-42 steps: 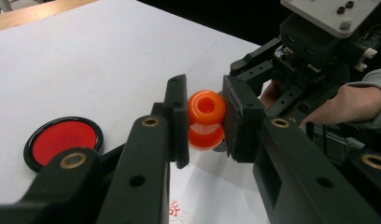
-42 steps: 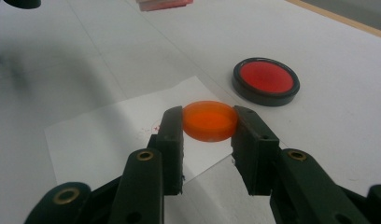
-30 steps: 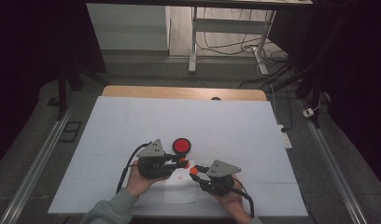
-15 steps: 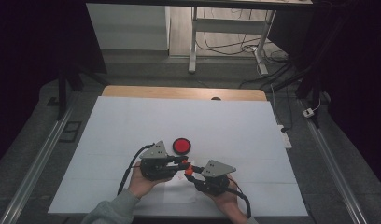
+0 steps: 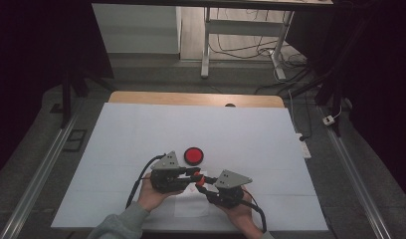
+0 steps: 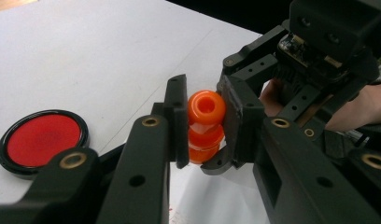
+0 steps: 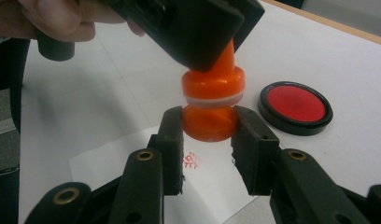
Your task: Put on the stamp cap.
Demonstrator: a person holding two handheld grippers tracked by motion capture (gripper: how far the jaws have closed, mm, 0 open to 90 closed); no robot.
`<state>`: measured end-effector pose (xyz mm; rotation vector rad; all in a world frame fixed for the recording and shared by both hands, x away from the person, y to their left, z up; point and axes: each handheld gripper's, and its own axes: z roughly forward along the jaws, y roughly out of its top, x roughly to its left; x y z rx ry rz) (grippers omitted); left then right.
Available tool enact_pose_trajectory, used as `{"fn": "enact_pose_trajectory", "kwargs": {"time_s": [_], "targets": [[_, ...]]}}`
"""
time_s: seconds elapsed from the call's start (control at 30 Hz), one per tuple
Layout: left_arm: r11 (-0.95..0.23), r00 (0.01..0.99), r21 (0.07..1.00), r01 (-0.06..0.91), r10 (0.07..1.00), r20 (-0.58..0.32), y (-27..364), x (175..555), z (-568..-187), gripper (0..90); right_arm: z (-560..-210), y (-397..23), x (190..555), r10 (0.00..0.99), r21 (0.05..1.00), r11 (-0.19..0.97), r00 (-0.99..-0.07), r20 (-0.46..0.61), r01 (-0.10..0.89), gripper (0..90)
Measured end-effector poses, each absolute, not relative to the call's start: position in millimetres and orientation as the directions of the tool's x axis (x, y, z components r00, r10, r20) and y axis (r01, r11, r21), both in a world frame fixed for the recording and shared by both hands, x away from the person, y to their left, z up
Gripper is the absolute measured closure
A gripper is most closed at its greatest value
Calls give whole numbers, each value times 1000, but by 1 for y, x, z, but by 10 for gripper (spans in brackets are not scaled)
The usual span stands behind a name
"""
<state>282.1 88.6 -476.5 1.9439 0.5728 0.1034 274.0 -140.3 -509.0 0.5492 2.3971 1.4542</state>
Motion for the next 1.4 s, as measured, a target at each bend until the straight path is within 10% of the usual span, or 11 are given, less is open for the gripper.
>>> {"fn": "enact_pose_trajectory", "kwargs": {"time_s": [1.4], "targets": [[-331, 880, 878, 346, 439, -181, 87, 283, -482, 724, -508, -141, 273, 483, 899, 403, -874, -47, 174, 643]]}}
